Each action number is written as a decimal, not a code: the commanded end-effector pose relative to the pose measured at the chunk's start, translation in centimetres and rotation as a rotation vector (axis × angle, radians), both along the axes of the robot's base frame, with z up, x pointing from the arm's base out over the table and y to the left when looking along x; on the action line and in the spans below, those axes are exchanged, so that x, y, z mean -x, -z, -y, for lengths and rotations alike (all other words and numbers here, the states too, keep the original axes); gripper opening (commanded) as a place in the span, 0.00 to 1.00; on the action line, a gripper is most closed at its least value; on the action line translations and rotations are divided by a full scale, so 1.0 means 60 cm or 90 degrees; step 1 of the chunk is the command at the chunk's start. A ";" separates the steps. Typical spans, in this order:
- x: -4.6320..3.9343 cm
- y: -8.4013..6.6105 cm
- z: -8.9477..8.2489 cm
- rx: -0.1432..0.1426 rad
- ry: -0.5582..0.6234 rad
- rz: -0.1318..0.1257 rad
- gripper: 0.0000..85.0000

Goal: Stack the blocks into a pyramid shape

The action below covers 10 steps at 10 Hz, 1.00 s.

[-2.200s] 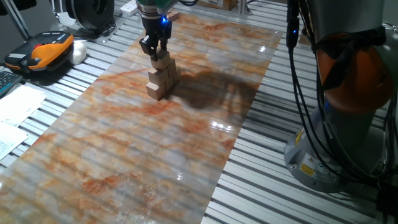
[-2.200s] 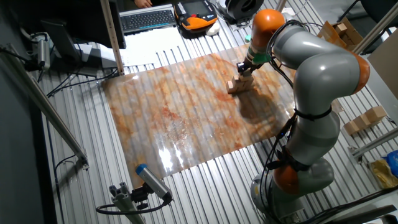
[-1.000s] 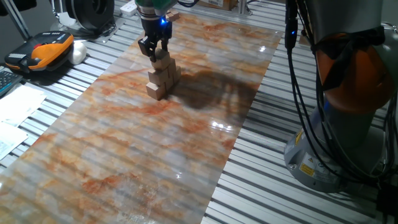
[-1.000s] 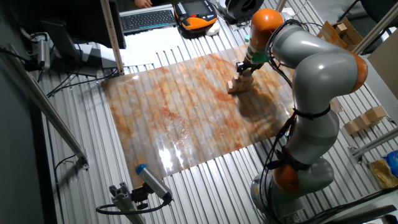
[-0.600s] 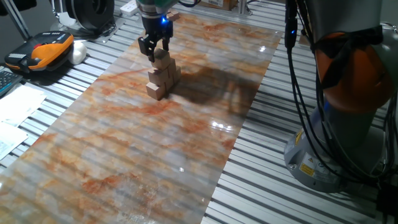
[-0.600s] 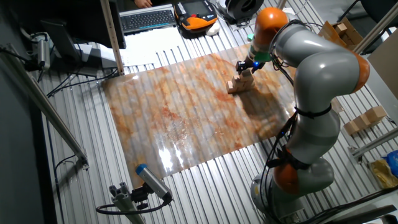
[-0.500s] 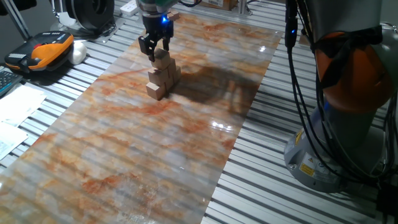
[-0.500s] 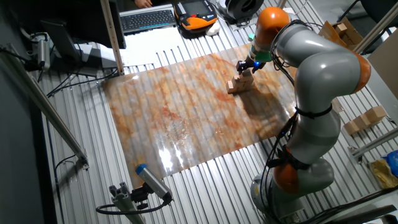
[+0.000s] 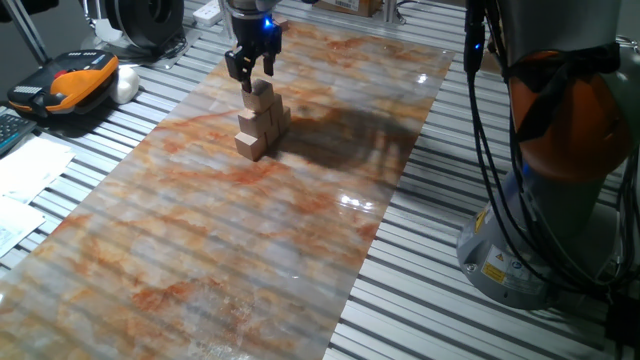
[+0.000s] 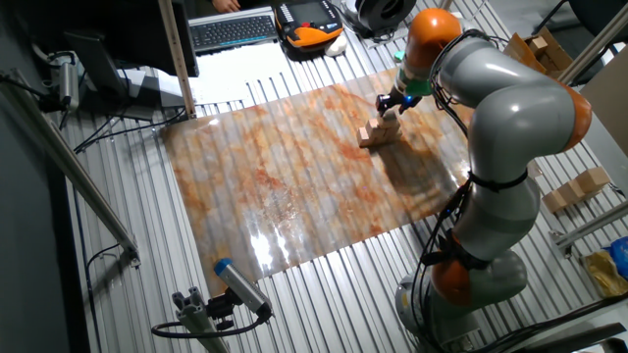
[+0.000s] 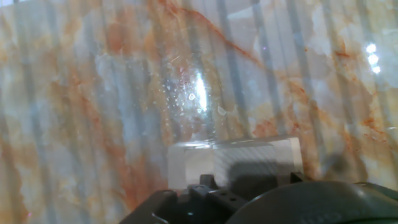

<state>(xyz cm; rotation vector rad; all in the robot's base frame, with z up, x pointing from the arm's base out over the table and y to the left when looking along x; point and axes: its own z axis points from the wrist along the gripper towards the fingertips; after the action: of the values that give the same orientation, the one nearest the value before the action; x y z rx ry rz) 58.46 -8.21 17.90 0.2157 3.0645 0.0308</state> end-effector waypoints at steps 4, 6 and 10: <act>0.002 -0.024 -0.018 -0.021 -0.018 -0.028 0.00; 0.001 -0.026 -0.023 0.001 -0.042 -0.031 0.00; -0.003 -0.037 -0.048 -0.007 -0.039 -0.034 0.00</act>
<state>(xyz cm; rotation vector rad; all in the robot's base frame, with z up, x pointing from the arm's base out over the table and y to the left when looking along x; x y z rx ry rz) 58.67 -5.30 20.09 0.1262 3.1240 0.0463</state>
